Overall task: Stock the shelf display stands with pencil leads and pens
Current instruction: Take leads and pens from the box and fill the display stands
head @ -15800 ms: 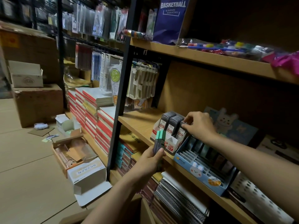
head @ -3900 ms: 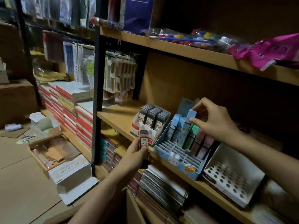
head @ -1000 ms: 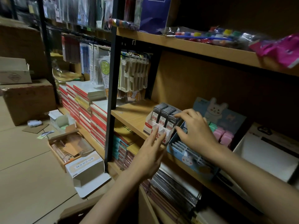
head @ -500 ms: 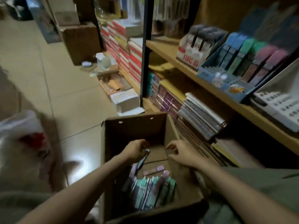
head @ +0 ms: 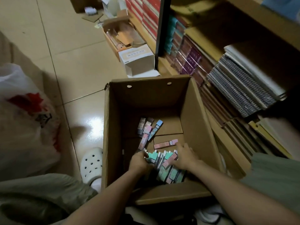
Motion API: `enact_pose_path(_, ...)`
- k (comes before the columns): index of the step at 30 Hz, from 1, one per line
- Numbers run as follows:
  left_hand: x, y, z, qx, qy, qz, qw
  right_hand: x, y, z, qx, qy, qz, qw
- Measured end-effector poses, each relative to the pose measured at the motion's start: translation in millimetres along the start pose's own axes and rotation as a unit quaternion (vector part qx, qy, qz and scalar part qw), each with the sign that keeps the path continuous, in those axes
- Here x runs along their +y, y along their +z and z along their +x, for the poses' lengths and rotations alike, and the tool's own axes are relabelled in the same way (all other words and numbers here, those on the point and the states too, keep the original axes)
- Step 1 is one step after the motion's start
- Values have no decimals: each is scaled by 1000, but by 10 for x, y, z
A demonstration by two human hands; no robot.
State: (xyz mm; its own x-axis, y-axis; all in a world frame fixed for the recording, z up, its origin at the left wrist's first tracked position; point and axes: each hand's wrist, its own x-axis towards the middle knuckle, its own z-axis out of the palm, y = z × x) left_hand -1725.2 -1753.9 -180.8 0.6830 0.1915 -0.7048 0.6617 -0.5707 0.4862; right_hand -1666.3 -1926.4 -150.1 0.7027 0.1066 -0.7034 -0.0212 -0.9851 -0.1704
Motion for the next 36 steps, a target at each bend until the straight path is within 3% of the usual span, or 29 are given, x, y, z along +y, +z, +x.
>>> enact_pose_path(10,-108,146,225,36,76,68,994,-11,101,249,47,-36,12,998)
enact_pose_path(17,78,181,356,80,97,15,992,-13,-20,352,146,-19,231,962)
enact_pose_path(22,158,100,289,117,77,-120,983,-127,-121,422,123,-6,360,925)
enact_pose_path(25,303,33,296,21,129,-156,979,-325,-114,483,67,-34,447,891)
enact_pose_path(27,345,42,296,-4,134,-168,977,-440,-86,506,56,-55,477,875)
enact_pose_path(29,307,59,317,33,93,-193,976,-493,-75,524,87,-75,444,889)
enact_pose_path(31,234,33,353,119,40,-179,976,-461,-76,572,133,-93,322,933)
enact_pose_path(33,152,-4,410,174,2,-183,968,-435,-60,634,132,-126,160,970)
enact_pose_path(36,63,17,509,161,-42,-218,962,-521,-6,783,89,-189,-60,976)
